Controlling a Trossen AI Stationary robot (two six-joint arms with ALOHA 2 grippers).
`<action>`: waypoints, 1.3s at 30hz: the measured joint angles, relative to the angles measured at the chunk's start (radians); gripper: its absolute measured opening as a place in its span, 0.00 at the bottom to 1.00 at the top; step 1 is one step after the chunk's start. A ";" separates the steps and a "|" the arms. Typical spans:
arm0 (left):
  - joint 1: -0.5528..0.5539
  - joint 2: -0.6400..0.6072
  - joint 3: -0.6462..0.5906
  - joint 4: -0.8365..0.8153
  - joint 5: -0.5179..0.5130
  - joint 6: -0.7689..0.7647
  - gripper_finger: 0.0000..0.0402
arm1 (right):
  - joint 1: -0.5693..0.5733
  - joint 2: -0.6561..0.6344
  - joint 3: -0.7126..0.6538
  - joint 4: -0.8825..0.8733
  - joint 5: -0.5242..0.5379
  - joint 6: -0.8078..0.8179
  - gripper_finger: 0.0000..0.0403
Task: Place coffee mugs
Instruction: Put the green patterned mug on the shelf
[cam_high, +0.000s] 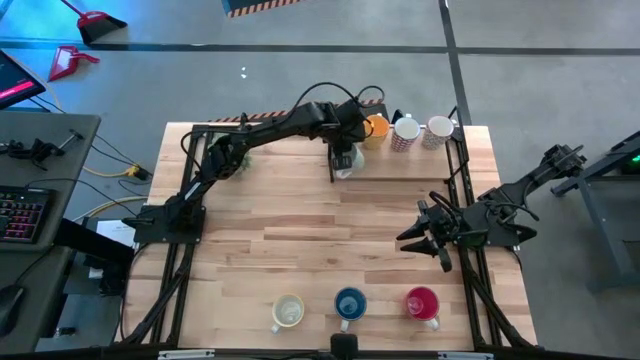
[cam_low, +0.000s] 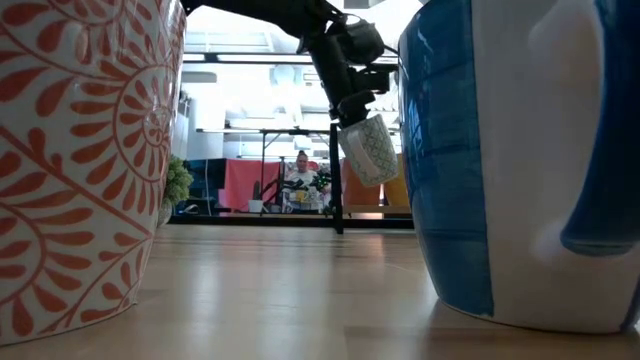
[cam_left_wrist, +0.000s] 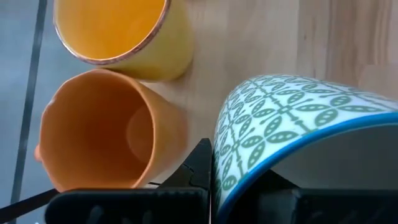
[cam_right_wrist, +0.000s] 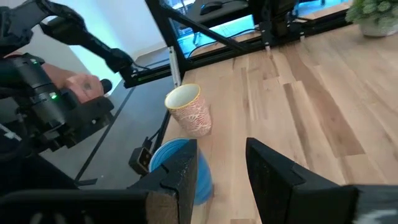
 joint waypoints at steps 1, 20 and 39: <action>0.000 0.000 0.000 0.001 0.002 0.000 0.02 | 0.000 0.000 0.000 0.000 0.006 -0.003 0.29; 0.000 0.061 0.006 0.035 0.000 0.062 0.02 | 0.000 0.000 0.000 0.029 0.016 -0.007 0.29; 0.019 0.057 0.016 0.016 0.003 0.071 0.02 | 0.000 0.002 0.000 0.039 0.015 -0.025 0.29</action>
